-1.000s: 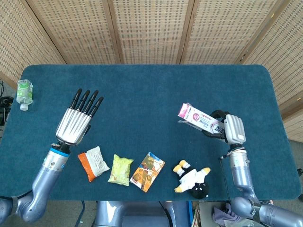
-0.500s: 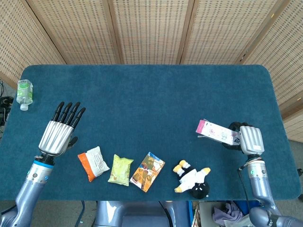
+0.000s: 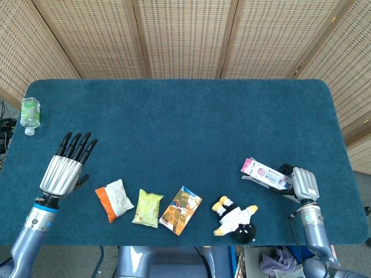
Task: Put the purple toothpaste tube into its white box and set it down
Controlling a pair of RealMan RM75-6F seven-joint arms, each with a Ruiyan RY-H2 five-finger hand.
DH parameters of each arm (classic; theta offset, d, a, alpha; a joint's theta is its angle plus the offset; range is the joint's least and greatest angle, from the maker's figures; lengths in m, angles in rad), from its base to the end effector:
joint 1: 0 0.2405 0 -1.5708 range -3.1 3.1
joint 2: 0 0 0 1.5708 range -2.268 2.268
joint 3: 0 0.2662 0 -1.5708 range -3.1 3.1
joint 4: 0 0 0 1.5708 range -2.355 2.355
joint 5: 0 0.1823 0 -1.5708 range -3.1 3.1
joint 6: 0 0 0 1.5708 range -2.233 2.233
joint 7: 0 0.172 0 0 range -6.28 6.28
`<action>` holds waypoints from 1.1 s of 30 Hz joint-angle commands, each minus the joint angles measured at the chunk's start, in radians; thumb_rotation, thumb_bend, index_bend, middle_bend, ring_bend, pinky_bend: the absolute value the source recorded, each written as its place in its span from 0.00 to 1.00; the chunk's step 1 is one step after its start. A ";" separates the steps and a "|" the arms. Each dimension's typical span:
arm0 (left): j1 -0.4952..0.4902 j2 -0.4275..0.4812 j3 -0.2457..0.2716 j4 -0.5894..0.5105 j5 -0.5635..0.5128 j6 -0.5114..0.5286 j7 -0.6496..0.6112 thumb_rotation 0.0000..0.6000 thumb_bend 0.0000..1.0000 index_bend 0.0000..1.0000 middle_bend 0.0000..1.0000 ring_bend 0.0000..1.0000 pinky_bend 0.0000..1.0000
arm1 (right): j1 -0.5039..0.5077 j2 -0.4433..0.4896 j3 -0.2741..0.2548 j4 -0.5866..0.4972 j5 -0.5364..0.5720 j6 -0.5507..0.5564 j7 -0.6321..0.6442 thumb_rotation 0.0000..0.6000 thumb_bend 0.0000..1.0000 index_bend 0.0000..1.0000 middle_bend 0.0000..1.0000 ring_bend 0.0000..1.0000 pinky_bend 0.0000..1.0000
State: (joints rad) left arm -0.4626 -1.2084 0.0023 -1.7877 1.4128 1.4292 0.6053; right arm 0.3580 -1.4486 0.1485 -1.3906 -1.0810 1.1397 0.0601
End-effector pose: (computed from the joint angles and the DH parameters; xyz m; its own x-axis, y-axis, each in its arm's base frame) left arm -0.1986 0.2864 0.1340 0.6789 -0.1081 0.7262 0.6791 -0.2836 -0.6770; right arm -0.3214 -0.3033 0.0750 0.1039 -0.1720 0.9796 -0.9764 0.1701 0.1334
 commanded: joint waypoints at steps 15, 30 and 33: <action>0.033 -0.008 -0.019 0.016 0.024 -0.008 -0.023 1.00 0.24 0.00 0.00 0.00 0.00 | -0.006 -0.009 -0.027 0.038 -0.054 -0.085 0.034 1.00 0.04 0.21 0.00 0.00 0.00; 0.167 -0.004 0.066 -0.062 0.050 0.058 -0.077 1.00 0.24 0.00 0.00 0.00 0.00 | -0.091 0.084 -0.082 -0.120 -0.316 0.227 -0.148 1.00 0.04 0.06 0.00 0.00 0.00; 0.210 -0.012 0.100 -0.043 0.055 0.074 -0.079 1.00 0.23 0.00 0.00 0.00 0.00 | -0.125 0.096 -0.110 -0.123 -0.378 0.306 -0.232 1.00 0.04 0.06 0.00 0.00 0.00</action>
State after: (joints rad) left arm -0.2756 -1.2156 0.0827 -1.8402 1.4652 1.4898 0.5303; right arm 0.2772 -1.3775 0.0765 -1.4879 -1.3811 1.3634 -0.0868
